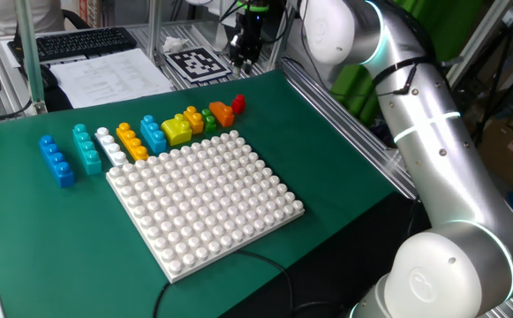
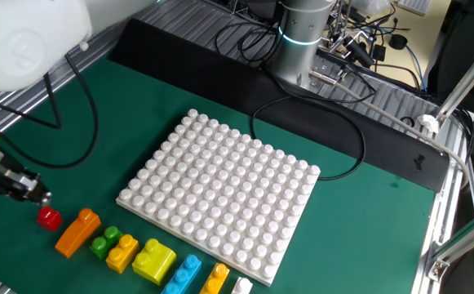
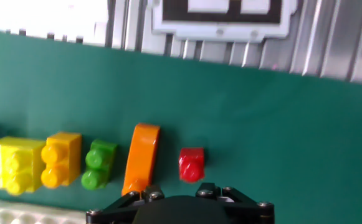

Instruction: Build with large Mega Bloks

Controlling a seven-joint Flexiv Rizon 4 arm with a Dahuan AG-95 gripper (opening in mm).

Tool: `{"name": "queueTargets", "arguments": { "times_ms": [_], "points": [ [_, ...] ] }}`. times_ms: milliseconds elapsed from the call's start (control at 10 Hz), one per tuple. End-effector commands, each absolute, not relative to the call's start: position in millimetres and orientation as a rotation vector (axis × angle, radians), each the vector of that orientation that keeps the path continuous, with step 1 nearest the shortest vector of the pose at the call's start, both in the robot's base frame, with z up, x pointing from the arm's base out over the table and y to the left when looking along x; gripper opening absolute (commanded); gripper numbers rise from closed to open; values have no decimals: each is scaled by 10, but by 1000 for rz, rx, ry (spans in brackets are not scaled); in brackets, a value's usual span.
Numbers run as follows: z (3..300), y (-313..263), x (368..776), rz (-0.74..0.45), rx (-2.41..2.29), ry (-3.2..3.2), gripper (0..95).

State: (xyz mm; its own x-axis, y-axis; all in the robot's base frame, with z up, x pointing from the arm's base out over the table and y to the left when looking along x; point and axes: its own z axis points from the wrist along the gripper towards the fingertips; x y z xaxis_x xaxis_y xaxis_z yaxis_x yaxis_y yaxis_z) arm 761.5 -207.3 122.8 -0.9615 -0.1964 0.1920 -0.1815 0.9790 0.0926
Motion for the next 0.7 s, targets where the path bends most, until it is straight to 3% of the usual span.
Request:
{"name": "queueTargets", "arguments": {
  "times_ms": [100, 700],
  "points": [
    [1099, -2121, 7710, -57, 287, -3005, 380],
    [911, -2146, 7675, -54, 312, -3051, 380]
  ]
}}
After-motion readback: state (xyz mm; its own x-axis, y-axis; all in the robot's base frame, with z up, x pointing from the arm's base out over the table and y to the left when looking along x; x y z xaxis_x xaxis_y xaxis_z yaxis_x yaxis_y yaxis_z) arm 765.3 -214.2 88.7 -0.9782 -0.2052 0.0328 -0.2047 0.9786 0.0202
